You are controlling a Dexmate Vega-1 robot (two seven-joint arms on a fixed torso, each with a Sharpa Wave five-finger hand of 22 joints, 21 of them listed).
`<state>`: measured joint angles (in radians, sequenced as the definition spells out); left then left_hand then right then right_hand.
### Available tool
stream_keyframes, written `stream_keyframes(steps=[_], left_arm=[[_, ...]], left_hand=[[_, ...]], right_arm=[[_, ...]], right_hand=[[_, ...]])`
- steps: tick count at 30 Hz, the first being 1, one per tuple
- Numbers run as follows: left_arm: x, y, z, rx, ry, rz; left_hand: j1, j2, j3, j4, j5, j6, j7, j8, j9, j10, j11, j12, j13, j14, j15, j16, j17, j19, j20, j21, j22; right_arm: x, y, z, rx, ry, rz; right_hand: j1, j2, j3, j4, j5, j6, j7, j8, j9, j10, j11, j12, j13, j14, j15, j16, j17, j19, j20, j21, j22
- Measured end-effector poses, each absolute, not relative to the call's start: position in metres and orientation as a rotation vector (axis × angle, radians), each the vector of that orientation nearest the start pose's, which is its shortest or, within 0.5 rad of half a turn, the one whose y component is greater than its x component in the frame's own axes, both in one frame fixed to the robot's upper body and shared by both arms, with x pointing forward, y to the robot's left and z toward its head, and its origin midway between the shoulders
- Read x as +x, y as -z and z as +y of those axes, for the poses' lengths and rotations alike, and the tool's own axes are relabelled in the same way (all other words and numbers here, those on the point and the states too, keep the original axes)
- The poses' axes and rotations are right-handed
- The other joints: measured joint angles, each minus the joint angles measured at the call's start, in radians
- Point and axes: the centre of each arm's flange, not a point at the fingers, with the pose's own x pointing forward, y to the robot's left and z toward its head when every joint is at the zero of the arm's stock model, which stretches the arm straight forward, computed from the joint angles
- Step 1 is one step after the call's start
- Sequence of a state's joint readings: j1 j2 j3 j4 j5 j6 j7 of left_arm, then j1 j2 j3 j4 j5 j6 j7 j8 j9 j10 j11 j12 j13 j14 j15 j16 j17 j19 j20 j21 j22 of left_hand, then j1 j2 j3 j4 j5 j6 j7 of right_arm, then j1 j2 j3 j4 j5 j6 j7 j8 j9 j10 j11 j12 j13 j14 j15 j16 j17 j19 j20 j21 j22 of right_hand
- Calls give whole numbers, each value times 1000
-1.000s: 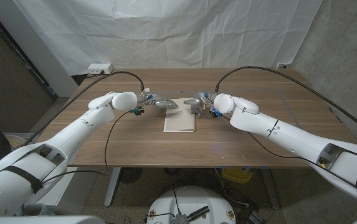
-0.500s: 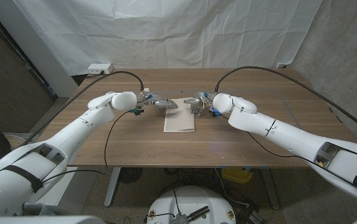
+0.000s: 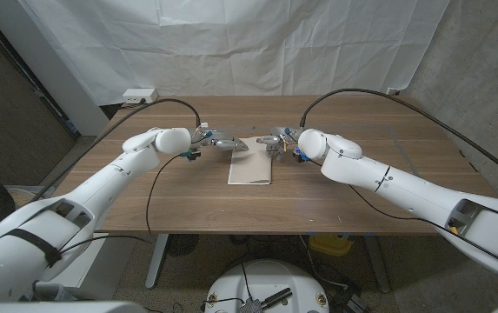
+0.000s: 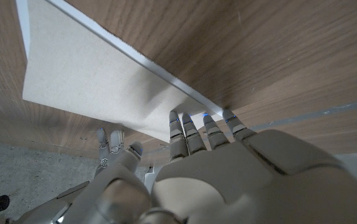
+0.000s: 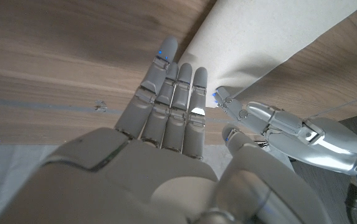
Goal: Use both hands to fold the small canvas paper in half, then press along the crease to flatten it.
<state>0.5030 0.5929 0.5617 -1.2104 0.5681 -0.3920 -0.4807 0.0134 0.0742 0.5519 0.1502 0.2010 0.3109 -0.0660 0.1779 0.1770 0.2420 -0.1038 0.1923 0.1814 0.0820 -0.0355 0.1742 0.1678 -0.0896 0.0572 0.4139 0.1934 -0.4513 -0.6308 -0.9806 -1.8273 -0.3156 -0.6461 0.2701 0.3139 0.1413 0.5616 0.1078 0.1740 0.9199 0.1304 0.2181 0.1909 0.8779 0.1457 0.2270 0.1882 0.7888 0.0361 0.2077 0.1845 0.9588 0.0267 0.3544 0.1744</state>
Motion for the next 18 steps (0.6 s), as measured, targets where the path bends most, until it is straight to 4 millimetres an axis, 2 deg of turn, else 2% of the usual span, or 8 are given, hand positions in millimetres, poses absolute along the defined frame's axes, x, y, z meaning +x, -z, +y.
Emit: stream_keyframes(steps=[4, 7, 18], left_arm=[[673, -22, 220, 1569, 526, -500], [673, -22, 219, 1570, 527, -502], [676, -23, 217, 1572, 529, -500]], left_hand=[[0, 0, 0, 0, 0, 0, 0, 0, 0, 0, 0, 0, 0, 0, 0, 0, 0, 0, 0, 0, 0], [0, 0, 0, 0, 0, 0, 0, 0, 0, 0, 0, 0, 0, 0, 0, 0, 0, 0, 0, -4, 0], [0, 0, 0, 0, 0, -4, 4, 0, 0, 0, 0, 0, 0, 0, 0, 0, 0, 0, 0, -4, 0]], right_arm=[[601, -22, -86, -1337, -299, -335], [597, -24, -86, -1337, -295, -340], [585, -23, -88, -1324, -311, -323]], right_hand=[[0, 0, 0, 0, 0, 8, -8, 0, 0, 12, -6, 0, 0, 16, -2, 0, 0, 15, -7, 0, 0], [-8, 0, 0, 0, 0, 31, -8, 0, 0, 31, -5, 0, 0, 46, -4, 7, 0, 45, -9, 5, 0], [-12, -4, 0, 0, 0, 38, -13, 0, 0, 50, -7, 0, 0, 62, -6, 8, 0, 62, -13, 5, 0]])
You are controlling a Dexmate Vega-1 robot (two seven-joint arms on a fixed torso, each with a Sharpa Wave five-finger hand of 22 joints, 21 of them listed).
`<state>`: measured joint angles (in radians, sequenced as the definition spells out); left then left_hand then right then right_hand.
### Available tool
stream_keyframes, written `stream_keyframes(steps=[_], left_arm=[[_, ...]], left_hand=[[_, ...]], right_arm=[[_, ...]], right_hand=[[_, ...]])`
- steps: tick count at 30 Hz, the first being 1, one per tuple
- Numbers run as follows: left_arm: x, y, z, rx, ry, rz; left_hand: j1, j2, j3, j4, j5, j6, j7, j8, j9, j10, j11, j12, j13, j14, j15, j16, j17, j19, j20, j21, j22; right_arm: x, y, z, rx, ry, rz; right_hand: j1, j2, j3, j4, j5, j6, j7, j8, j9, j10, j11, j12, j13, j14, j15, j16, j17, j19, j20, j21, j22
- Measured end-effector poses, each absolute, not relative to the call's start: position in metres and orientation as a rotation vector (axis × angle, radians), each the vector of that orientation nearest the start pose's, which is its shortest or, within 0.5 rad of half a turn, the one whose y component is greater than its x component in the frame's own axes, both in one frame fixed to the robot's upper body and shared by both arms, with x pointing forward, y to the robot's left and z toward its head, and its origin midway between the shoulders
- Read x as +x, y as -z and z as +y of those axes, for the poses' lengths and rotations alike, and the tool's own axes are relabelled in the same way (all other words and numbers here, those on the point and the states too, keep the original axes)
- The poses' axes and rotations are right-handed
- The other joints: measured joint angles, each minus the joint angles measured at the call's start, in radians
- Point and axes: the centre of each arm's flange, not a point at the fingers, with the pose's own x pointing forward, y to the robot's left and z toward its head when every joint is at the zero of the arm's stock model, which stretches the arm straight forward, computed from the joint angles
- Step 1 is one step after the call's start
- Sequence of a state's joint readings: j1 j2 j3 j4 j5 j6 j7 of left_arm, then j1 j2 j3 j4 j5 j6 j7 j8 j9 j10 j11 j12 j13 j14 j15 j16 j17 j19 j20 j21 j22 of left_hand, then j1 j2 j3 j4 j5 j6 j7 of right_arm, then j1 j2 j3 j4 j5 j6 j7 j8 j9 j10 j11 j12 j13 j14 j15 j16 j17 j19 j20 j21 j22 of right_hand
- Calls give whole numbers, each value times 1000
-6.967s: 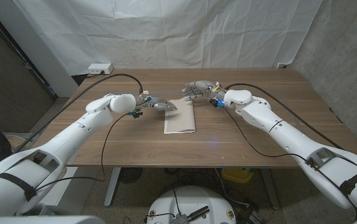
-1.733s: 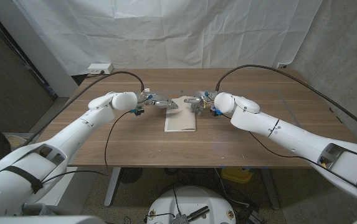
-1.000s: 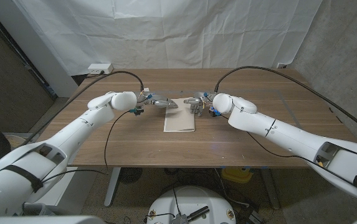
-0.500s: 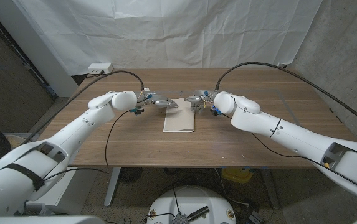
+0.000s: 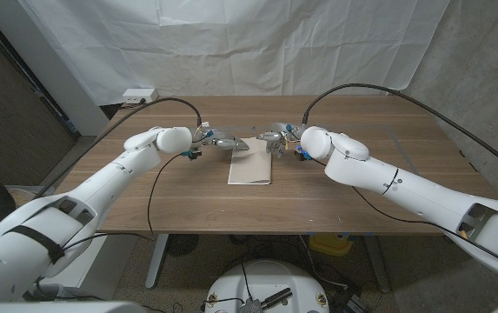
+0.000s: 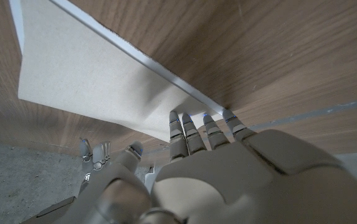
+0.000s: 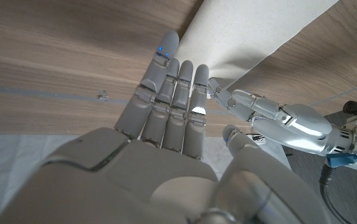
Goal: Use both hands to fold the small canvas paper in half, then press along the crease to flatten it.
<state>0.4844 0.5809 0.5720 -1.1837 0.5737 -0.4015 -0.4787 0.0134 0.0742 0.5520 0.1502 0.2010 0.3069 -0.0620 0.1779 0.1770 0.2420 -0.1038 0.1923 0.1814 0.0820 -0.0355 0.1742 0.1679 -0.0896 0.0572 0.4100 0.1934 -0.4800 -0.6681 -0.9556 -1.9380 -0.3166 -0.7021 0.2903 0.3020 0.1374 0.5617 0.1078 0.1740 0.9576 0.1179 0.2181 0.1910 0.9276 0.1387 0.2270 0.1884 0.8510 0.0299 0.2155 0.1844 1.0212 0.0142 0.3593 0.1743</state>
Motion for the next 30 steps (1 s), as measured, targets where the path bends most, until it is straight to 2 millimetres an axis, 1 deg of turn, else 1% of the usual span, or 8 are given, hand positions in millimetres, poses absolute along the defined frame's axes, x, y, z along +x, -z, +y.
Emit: stream_keyframes(steps=[4, 11, 13, 16, 18, 26, 28, 30], left_arm=[[677, -24, 217, 1573, 529, -500], [678, -25, 217, 1574, 528, -499], [678, -25, 217, 1574, 528, -498], [679, -26, 217, 1574, 528, -497], [680, -26, 217, 1574, 529, -496], [682, -27, 216, 1574, 531, -496], [682, -27, 215, 1574, 531, -495], [683, -27, 215, 1574, 531, -495]], left_hand=[[0, 0, -3, 3, 0, 0, 0, 0, 0, 0, 0, 0, 0, 0, 0, 0, 0, 0, 0, 0, 0], [0, 0, -3, 3, 0, 0, 0, 0, 0, 0, 0, 0, 0, 0, 0, 0, 0, 0, 0, 0, 0], [0, 0, -3, 3, 0, 0, 0, 0, 0, 0, 0, 0, 0, 0, 0, 0, 0, 0, 0, 0, 0], [0, 0, -3, 3, 0, 0, 0, 0, 0, -4, 4, 0, 0, 0, 0, 0, 0, 0, 0, 0, 0], [0, 0, -3, 3, 0, 0, 0, 0, 0, -5, 5, 0, 0, 0, 0, 0, 0, 0, 0, 0, 0], [0, 0, -3, 3, 0, 0, 0, 0, 0, -5, 5, 0, 0, 0, 0, 0, 0, 5, -5, 0, 0], [0, 0, -3, 3, 0, 0, 0, 0, 0, -5, 5, 0, 0, 0, 0, 0, 0, 5, -5, 0, 0], [0, 0, -3, 3, 0, -3, 3, 0, 0, -5, 5, 0, 0, 0, 0, 0, 0, 5, -5, 0, 0]], right_arm=[[585, -20, -88, -1315, -325, -308], [585, -16, -88, -1301, -354, -282], [586, -13, -88, -1297, -364, -271], [587, -10, -88, -1293, -377, -259], [588, -9, -88, -1292, -382, -253], [592, -2, -85, -1276, -418, -232], [592, -1, -84, -1272, -427, -230], [592, 0, -83, -1269, -434, -226]], right_hand=[[0, 0, 3, 3, 0, 6, 6, 0, 0, 0, 0, 0, 0, 6, 4, 0, 0, 0, 0, 0, 0], [-17, 1, 5, 5, 0, 23, 2, 0, 0, 27, -2, 0, 0, 43, -7, 0, -3, 42, -1, 11, 0], [-17, 1, 5, 5, 0, 36, 1, 4, 0, 35, -1, 0, 0, 57, -7, 6, -3, 48, -8, 11, 0], [-17, 1, 6, 6, 0, 47, 0, 4, 0, 52, -8, 0, 0, 69, -12, 8, -3, 70, -9, 18, 0], [-21, -3, 10, 10, 0, 47, 0, 4, 0, 55, -5, 0, 0, 78, -12, 8, -3, 70, -9, 18, 0], [-26, 0, 10, 10, 0, 47, 0, 4, 0, 54, -6, -9, 0, 73, -5, -1, -3, 70, -9, 17, 0], [-26, 0, 13, 13, 0, 46, 0, 4, 0, 52, -9, -9, 0, 73, -5, -1, -3, 70, -9, 14, 0], [-26, 0, 18, 10, 0, 43, 4, 3, 0, 52, -9, -13, 0, 73, -5, -2, -3, 70, -9, 14, 0]])
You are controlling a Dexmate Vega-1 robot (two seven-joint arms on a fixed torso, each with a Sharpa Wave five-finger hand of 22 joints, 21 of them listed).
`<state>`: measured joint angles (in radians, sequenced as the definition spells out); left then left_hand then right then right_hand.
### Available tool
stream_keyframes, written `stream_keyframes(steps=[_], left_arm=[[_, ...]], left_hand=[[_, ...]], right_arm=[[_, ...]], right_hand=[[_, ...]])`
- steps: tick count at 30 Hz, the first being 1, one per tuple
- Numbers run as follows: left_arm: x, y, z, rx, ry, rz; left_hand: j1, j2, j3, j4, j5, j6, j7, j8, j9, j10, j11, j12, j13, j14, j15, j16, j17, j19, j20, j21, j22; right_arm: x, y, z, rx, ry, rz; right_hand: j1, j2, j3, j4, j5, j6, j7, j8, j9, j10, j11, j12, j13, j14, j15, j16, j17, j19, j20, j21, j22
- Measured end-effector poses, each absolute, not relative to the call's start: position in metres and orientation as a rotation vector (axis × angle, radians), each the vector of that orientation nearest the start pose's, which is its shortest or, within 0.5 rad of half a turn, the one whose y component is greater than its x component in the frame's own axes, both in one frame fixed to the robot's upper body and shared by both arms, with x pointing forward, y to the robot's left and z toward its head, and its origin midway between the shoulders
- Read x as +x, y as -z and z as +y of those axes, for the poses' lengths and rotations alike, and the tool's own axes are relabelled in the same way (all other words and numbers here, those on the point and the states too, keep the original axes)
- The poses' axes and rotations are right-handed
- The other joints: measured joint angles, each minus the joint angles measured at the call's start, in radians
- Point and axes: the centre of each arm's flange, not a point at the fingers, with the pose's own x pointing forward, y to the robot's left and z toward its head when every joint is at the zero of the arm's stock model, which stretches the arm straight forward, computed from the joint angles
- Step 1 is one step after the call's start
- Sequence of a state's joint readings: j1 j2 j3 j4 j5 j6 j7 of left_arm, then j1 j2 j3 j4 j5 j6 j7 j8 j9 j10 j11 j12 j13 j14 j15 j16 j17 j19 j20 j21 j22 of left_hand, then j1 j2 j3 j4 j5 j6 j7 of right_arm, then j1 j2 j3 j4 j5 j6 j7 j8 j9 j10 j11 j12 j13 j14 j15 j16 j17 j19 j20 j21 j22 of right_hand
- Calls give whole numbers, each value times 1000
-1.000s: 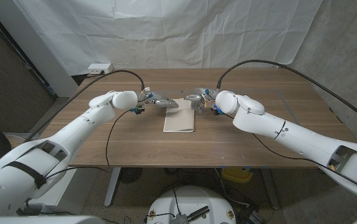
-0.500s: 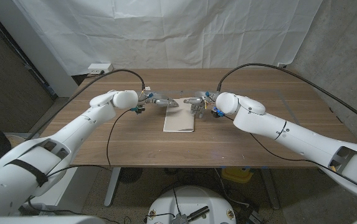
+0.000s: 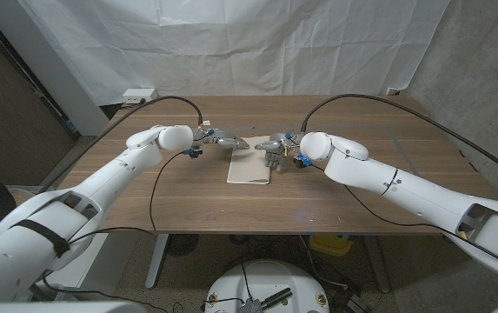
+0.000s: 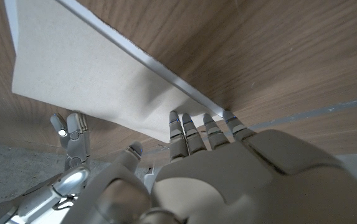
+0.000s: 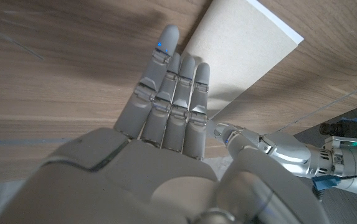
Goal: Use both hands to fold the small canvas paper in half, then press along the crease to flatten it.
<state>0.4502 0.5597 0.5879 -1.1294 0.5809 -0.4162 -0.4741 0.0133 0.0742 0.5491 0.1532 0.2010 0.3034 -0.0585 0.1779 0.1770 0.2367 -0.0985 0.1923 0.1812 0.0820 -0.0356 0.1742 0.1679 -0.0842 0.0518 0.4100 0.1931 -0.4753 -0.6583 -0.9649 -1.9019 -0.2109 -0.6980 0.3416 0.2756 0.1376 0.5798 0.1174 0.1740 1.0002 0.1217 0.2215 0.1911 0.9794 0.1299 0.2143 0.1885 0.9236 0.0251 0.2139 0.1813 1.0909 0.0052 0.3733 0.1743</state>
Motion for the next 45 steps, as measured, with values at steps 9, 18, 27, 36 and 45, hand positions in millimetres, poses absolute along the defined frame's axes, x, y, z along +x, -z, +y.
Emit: stream_keyframes(steps=[9, 18, 27, 36, 45], left_arm=[[684, -27, 214, 1572, 533, -495], [685, -27, 214, 1572, 534, -495], [684, -28, 214, 1572, 534, -498], [682, -29, 213, 1570, 529, -510], [677, -33, 214, 1530, 505, -565]], left_hand=[[0, 0, -3, 3, 0, -6, -6, 0, 0, 0, 0, 0, 0, 0, 0, 0, 0, 0, 0, 0, 0], [0, 0, -3, 3, 0, -11, -11, 0, 0, 0, 0, 0, 0, 0, 0, 0, 0, 0, 0, 0, 0], [0, 0, -3, 3, 0, -16, -6, 0, 0, 0, 0, 0, 0, 0, 0, 0, 0, 0, 0, 0, 0], [0, 0, -3, 3, 0, -16, -6, 0, 0, 0, 0, 0, 0, 0, 0, 0, 0, 0, 0, -8, 0], [0, 0, -3, 3, 8, 33, 21, 12, 0, 75, 32, 27, 1, 78, -2, 19, 2, 53, 24, 8, 0]], right_arm=[[596, 6, -75, -1260, -477, -206], [599, 8, -69, -1292, -493, -183], [600, 6, -71, -1319, -469, -179], [593, -8, -78, -1329, -422, -210], [587, -21, -87, -1294, -382, -266]], right_hand=[[0, 0, 4, -4, 0, -5, 5, -7, 0, -9, 8, -7, 1, -11, 4, -11, 1, -8, 0, -7, 0], [0, 0, 4, -4, 0, -9, 1, -11, 0, -16, 5, -8, 2, -20, 3, -13, 4, -13, 5, -15, 0], [-9, 0, 7, -2, 0, -9, 1, -11, 0, -18, 3, -11, 2, -20, 3, -26, -1, -19, 0, -15, 0], [-14, 4, 11, 0, 0, -17, -6, -11, 0, -19, 3, -15, 2, -34, -2, -25, 2, -29, 3, -27, 0], [-5, 13, 19, -21, 0, -26, -15, -18, 1, -29, 4, -19, 2, -47, 4, -25, 12, -54, 11, -37, 0]])
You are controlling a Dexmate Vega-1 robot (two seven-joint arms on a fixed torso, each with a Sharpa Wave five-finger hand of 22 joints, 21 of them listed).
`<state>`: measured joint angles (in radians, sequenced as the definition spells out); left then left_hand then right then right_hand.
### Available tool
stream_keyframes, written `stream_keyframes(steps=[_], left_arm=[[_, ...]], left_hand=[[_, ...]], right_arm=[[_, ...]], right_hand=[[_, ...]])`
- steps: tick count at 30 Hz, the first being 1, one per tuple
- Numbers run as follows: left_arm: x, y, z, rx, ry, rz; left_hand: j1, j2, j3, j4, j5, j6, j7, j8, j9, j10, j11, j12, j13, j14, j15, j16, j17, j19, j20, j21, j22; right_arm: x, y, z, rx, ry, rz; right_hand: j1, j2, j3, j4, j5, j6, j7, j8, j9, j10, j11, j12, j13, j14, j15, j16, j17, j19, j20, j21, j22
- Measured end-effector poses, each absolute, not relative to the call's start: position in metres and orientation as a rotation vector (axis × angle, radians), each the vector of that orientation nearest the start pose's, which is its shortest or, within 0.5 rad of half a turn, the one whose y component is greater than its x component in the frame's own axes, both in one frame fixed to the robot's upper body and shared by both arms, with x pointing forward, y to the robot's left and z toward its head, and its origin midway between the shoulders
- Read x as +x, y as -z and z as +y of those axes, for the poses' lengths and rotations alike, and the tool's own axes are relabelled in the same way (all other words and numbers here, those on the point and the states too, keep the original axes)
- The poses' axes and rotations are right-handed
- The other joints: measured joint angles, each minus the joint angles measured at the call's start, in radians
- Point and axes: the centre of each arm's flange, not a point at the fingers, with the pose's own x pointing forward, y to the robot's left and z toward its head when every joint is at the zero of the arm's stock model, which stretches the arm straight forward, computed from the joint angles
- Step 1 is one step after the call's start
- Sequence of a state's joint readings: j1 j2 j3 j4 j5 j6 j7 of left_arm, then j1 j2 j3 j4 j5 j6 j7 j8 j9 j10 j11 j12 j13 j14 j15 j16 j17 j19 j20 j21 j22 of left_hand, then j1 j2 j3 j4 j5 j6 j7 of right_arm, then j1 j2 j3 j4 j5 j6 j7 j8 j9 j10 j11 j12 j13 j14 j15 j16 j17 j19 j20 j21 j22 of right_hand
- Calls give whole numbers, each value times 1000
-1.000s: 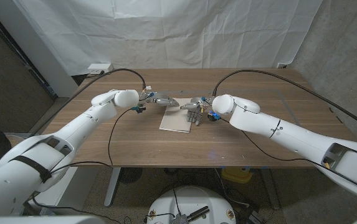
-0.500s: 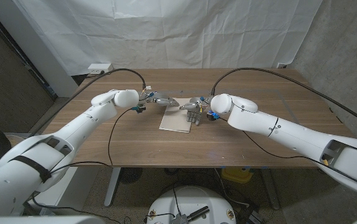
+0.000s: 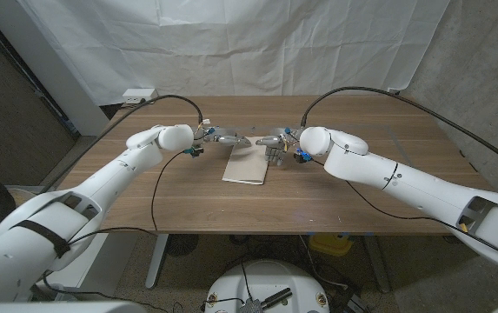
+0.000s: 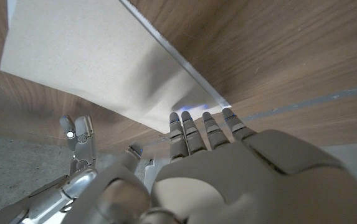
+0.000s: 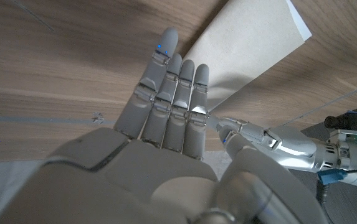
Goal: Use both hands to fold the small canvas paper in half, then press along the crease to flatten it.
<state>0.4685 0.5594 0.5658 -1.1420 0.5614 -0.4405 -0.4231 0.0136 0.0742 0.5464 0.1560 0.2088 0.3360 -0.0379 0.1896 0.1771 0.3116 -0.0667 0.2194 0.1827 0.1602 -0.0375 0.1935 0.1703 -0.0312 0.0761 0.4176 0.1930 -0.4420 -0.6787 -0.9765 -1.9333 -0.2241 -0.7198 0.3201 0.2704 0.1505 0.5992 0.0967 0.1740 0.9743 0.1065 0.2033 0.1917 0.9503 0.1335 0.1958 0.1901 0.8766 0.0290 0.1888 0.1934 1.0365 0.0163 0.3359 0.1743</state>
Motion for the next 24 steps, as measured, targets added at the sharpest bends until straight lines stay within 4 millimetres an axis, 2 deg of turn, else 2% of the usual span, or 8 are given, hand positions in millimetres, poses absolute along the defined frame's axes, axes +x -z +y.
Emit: stream_keyframes(steps=[5, 7, 16, 17, 20, 24], left_arm=[[673, -36, 215, 1459, 485, -618], [671, -37, 216, 1422, 479, -638], [663, -42, 221, 1278, 442, -712], [660, -44, 223, 1239, 430, -732], [657, -45, 224, 1198, 417, -753], [652, -49, 225, 1126, 394, -793]], left_hand=[[16, 3, 9, -3, 0, 18, 8, 7, 0, 18, 8, 0, 2, 28, 1, 8, 0, 24, 3, 8, 5], [16, 3, 9, -3, 0, 18, 7, 8, 0, 21, 10, 0, 2, 35, -4, 8, 0, 26, 1, 8, 5], [25, 4, 19, -13, 0, 23, 13, 8, 0, 24, 13, 0, 1, 42, 0, 8, 0, 35, 3, 12, 5], [34, 10, 21, -15, 0, 23, 13, 8, 0, 24, 13, 0, 1, 44, -2, 8, 0, 35, 3, 12, 5], [37, 13, 26, -20, 0, 23, 13, 8, 0, 24, 13, 0, 1, 51, 5, 8, 0, 36, 4, 12, 5], [42, 18, 32, -27, 0, 23, 13, 8, 0, 24, 13, 0, 1, 60, 14, 8, 0, 46, 13, 12, 5]], right_arm=[[585, -24, -96, -1239, -364, -297], [584, -25, -98, -1198, -365, -327], [582, -26, -112, -1043, -349, -420], [583, -25, -119, -1011, -338, -427], [583, -24, -123, -964, -331, -451], [584, -23, -133, -885, -313, -483]], right_hand=[[22, 6, 5, -29, 0, -28, 0, -5, 2, -33, 1, -8, 3, -45, 5, 0, 9, -44, 9, -26, 5], [24, 8, 4, -35, 0, -43, -3, -11, 2, -51, 0, -8, 4, -64, 6, 0, 14, -61, 13, -36, 5], [58, 19, 2, -74, 0, -98, -5, -11, 2, -112, -1, -15, 4, -144, 13, 0, 28, -132, 25, -74, 5], [58, 19, 4, -75, 0, -102, -5, -11, 2, -120, -2, -15, 4, -154, 14, 0, 28, -138, 30, -78, 5], [62, 23, -2, -81, 0, -124, -5, -18, 6, -139, -5, -15, 4, -186, 18, 0, 32, -176, 36, -95, 5], [73, 23, -2, -89, 0, -141, -9, -18, 6, -161, -4, -15, 5, -214, 22, 0, 37, -205, 42, -107, 5]])
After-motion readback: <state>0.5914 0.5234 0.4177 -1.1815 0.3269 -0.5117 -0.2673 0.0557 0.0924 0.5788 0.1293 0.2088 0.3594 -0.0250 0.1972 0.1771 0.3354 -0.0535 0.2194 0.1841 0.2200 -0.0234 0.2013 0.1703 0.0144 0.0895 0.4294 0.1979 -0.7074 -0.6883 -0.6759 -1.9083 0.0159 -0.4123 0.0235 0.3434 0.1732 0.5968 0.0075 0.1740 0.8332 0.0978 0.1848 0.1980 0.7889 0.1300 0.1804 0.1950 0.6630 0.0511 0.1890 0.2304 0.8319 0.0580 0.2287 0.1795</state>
